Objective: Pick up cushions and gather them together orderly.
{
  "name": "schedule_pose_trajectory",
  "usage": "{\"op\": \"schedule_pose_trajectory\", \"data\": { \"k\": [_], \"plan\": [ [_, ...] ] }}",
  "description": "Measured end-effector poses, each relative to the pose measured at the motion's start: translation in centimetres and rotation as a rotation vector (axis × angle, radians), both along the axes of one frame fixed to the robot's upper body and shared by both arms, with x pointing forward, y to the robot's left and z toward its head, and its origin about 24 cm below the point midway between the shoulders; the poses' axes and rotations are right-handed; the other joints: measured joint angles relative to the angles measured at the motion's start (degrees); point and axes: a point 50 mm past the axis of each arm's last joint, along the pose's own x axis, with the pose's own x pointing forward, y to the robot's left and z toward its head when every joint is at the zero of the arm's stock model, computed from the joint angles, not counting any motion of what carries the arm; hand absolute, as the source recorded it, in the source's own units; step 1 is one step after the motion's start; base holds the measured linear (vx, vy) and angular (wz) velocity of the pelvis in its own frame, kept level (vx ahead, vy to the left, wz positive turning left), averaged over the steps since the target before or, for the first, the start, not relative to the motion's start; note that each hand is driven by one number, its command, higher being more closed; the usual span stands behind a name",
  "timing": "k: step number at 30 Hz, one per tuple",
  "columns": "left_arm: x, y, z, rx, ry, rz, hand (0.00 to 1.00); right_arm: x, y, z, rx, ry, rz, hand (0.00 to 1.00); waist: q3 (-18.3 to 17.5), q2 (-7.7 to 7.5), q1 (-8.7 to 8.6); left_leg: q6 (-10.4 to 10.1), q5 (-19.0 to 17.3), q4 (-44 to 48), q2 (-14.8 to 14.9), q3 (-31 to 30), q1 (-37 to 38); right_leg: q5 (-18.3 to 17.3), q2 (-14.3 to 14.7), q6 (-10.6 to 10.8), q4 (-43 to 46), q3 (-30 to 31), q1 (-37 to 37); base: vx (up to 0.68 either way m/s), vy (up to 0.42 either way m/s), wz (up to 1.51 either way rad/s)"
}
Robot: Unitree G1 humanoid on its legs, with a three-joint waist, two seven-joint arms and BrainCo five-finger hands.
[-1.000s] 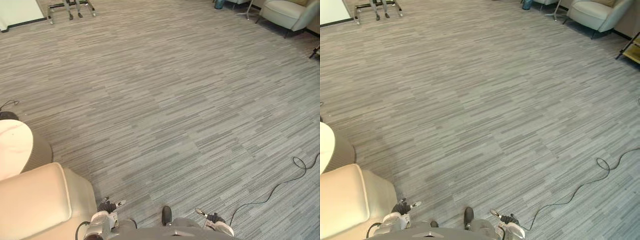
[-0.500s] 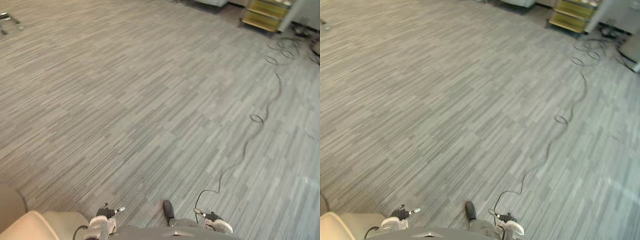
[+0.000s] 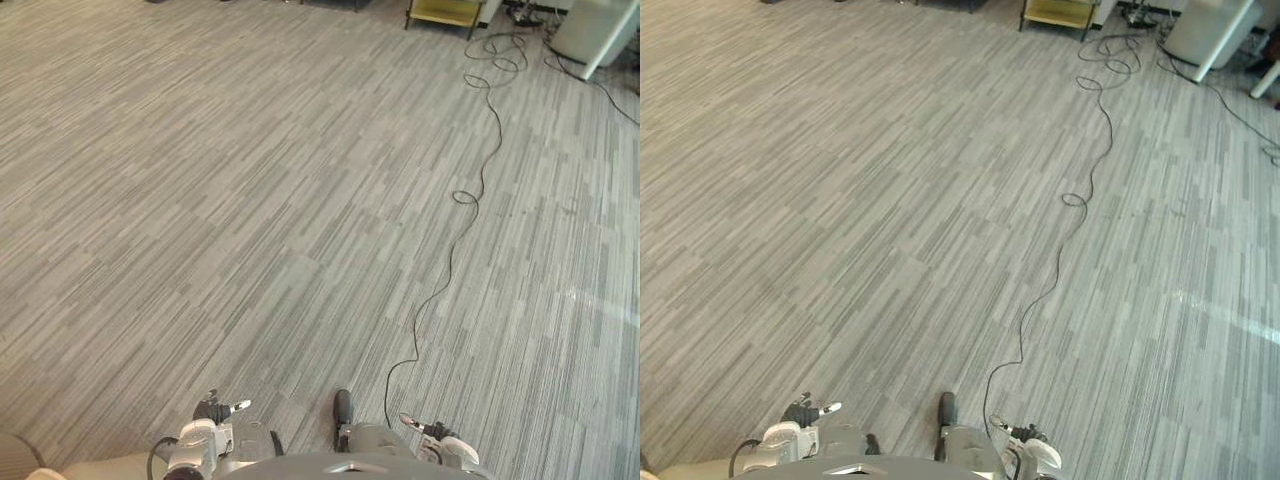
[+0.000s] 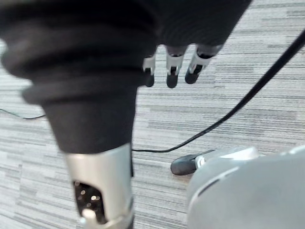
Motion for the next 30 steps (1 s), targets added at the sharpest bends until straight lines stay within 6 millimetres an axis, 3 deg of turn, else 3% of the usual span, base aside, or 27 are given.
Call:
{"op": "schedule_pose_trajectory", "data": {
  "k": [1,2,3,4,5,6,7,8,9,10,11,12,14,15,17,18,19,20,21,22,23,25,26,28,29,30],
  "plan": [
    [-1.1,-0.2,-0.2,-0.004,0.029,0.001,0.00,0.1,0.0,0.0,0.000,-0.005,-0.001,0.00,-0.20,0.30,0.38,0.57,2.88,-5.72,-0.43,-1.02,-0.70,0.49,-0.04,0.86,-1.42,1.26,1.09,0.21,0.098,-0.68],
    [-2.3,-0.5,-0.5,-0.015,0.069,0.003,0.00,-0.2,0.2,-0.1,0.006,0.002,-0.004,0.00,-0.77,0.00,1.07,3.03,7.96,-8.87,-0.84,-1.94,-0.84,-0.30,-0.47,1.90,-0.86,2.55,1.51,0.35,0.182,-0.88],
    [-3.5,-0.2,-0.7,-0.011,0.102,0.018,0.00,-0.6,0.5,-0.3,0.017,0.011,-0.006,0.00,-1.90,-1.37,1.43,4.76,11.63,-9.44,-1.77,-2.21,-0.15,-1.94,-1.43,2.48,0.67,3.72,1.20,0.42,0.204,-0.80],
    [-4.3,0.6,-0.7,0.005,0.130,0.021,0.00,-1.2,1.5,-0.7,0.044,0.021,-0.009,0.00,-3.76,-3.54,1.20,5.25,12.21,-9.57,-3.67,-1.90,0.05,-3.50,-3.23,3.93,1.95,4.59,0.55,0.66,0.188,-0.34],
    [-4.7,1.8,-0.6,0.036,0.146,0.018,0.00,-3.0,2.4,-1.4,0.074,0.065,-0.024,0.00,-6.22,-6.93,-0.01,6.22,9.41,-9.76,-6.19,-1.48,0.03,-4.24,-5.24,7.29,7.45,4.70,-1.71,0.60,0.104,-0.01],
    [-4.3,2.0,-0.5,0.042,0.137,0.014,0.00,-3.2,2.7,-1.6,0.082,0.077,-0.024,0.00,-6.28,-7.45,-0.02,6.59,9.43,-9.42,-6.34,-0.91,0.53,-4.22,-5.78,9.80,11.29,5.03,-3.21,0.83,0.120,0.05],
    [-3.6,2.2,-0.4,0.049,0.122,0.004,0.00,-3.3,2.9,-1.7,0.093,0.092,-0.023,0.00,-6.13,-7.90,-0.01,7.40,8.65,-9.92,-6.50,-0.19,3.28,-1.86,-5.92,15.37,20.96,6.06,-6.19,0.55,0.086,-0.06],
    [-3.4,2.2,-0.4,0.050,0.118,-0.002,0.00,-3.3,2.9,-1.7,0.093,0.092,-0.022,0.00,-6.07,-7.83,-0.32,7.89,8.28,-10.45,-6.53,-0.18,5.16,0.68,-5.98,17.95,25.73,6.01,-7.34,0.63,0.109,-0.16],
    [-3.1,2.1,-0.3,0.054,0.109,-0.021,0.00,-3.2,2.8,-1.7,0.089,0.083,-0.021,0.00,-5.12,-6.74,-0.65,8.45,6.94,-12.86,-6.58,-0.49,12.11,5.33,-7.07,18.67,37.95,3.70,-9.78,0.39,0.062,-0.11],
    [-3.0,2.0,-0.3,0.054,0.106,-0.029,0.00,-3.1,2.7,-1.6,0.083,0.079,-0.020,0.00,-4.87,-6.41,-0.92,8.73,6.22,-14.01,-6.58,-0.60,15.01,5.24,-7.97,16.96,41.95,1.53,-10.43,0.48,0.048,-0.14],
    [-2.7,1.9,-0.3,0.056,0.097,-0.041,0.00,-2.9,2.4,-1.5,0.074,0.070,-0.017,0.00,-4.77,-6.08,-1.31,8.64,4.71,-16.65,-6.57,-1.09,20.21,4.21,-10.09,12.41,47.55,-3.24,-12.11,0.45,-0.007,-0.04],
    [-2.3,1.9,-0.2,0.064,0.087,-0.046,0.00,-2.7,2.4,-1.4,0.069,0.059,-0.014,0.00,-4.57,-6.05,-1.91,8.03,3.20,-19.62,-6.47,-2.12,24.55,2.47,-11.48,9.42,49.23,-6.91,-14.30,0.44,-0.035,-0.01],
    [-1.7,1.9,-0.1,0.066,0.078,-0.049,0.00,-2.3,2.2,-1.2,0.063,0.039,-0.013,0.00,-4.29,-5.96,-2.71,7.71,3.03,-22.56,-5.86,-2.12,28.74,-0.56,-12.13,6.87,46.32,-10.32,-17.70,0.44,-0.118,0.08],
    [-1.0,1.5,-0.1,0.059,0.063,-0.052,0.00,-1.5,1.8,-0.9,0.051,0.014,-0.013,0.00,-3.70,-5.05,-3.65,7.22,2.73,-24.28,-4.45,-2.27,31.13,-1.65,-11.97,5.82,41.84,-13.14,-20.69,0.55,-0.197,0.23],
    [0.1,1.2,0.1,0.054,0.037,-0.066,0.00,-0.8,1.1,-0.4,0.031,-0.008,-0.011,0.00,-2.82,-4.27,-4.59,7.09,2.64,-25.89,-2.29,-2.75,33.80,-0.07,-11.40,5.22,31.56,-14.76,-24.63,0.47,-0.208,0.41],
    [0.8,1.1,0.2,0.053,0.020,-0.071,0.00,-0.6,0.8,-0.3,0.020,-0.016,-0.011,0.00,-2.09,-4.39,-5.50,7.09,2.58,-26.64,-1.10,-4.13,35.25,4.02,-11.21,5.86,22.15,-13.56,-26.09,0.50,-0.299,0.72],
    [1.3,1.0,0.3,0.054,0.010,-0.074,0.00,-1.0,0.8,-0.4,0.022,-0.002,-0.013,0.00,-1.35,-5.38,-6.11,6.92,2.51,-28.03,-0.81,-5.38,37.42,10.64,-11.05,7.47,9.01,-10.17,-25.35,0.52,-0.339,0.81],
    [1.4,1.3,0.4,0.060,0.004,-0.071,0.00,-1.4,1.0,-0.6,0.029,0.008,-0.016,0.00,-0.98,-6.57,-6.43,6.66,2.43,-28.68,-1.17,-5.75,38.59,16.97,-11.63,8.83,3.81,-9.02,-24.42,0.64,-0.430,0.58],
    [2.0,1.1,0.4,0.053,-0.008,-0.072,0.00,-1.2,1.1,-0.6,0.038,0.006,-0.034,0.00,0.25,-5.91,-6.00,5.53,1.91,-28.87,-0.33,-7.33,40.23,22.78,-11.26,5.46,6.38,-9.78,-23.92,0.51,-0.344,0.20],
    [2.4,0.3,0.4,0.030,-0.016,-0.076,0.00,-0.6,0.8,-0.5,0.038,-0.005,-0.048,0.00,1.14,-5.48,-6.17,4.36,2.79,-27.81,-2.12,-10.66,39.69,18.51,-11.24,5.50,10.48,-8.68,-25.11,0.55,-0.362,0.01],
    [2.5,0.0,0.4,0.022,-0.019,-0.075,0.00,-0.6,0.7,-0.4,0.038,-0.008,-0.057,0.00,1.32,-5.06,-6.33,3.49,3.82,-27.40,-2.64,-11.73,39.48,17.10,-11.12,5.16,11.88,-8.63,-25.00,0.42,-0.246,0.01],
    [2.2,-0.6,0.1,0.000,-0.010,-0.058,0.00,-1.4,0.3,-0.6,0.035,0.006,-0.081,0.00,0.50,-3.41,-6.73,2.37,6.01,-22.93,-1.23,-11.05,39.23,12.56,-10.19,3.70,14.83,-10.08,-22.95,0.46,-0.222,0.18],
    [2.1,-1.2,0.1,-0.019,-0.011,-0.038,0.00,-2.0,0.0,-0.7,0.030,0.017,-0.098,0.00,-0.02,-2.27,-6.41,0.11,7.83,-16.53,0.71,-12.36,37.87,10.67,-8.33,2.88,14.10,-11.40,-19.86,0.49,-0.202,0.19],
    [2.3,-1.3,0.1,-0.030,-0.025,-0.011,0.00,-2.5,-0.1,-0.8,0.028,0.027,-0.100,0.00,-0.16,-1.97,-6.28,-3.75,12.03,-3.75,1.77,-14.88,33.03,9.23,-7.40,2.09,13.30,-12.62,-16.33,0.49,-0.168,0.18],
    [2.4,-1.4,0.2,-0.033,-0.034,-0.005,0.00,-2.9,-0.3,-0.7,0.018,0.026,-0.101,0.00,-0.21,-1.23,-6.52,-6.42,20.37,8.28,2.94,-16.42,27.52,8.19,-6.48,1.52,11.05,-13.49,-12.45,0.51,-0.069,0.06],
    [2.5,-1.5,0.3,-0.036,-0.046,-0.001,0.00,-3.0,-0.4,-0.6,0.010,0.025,-0.100,0.00,-0.17,-0.83,-5.84,-6.02,22.47,20.62,5.23,-14.48,21.76,7.54,-4.84,0.61,7.99,-13.18,-8.48,0.52,-0.037,-0.11]
  ]
}}
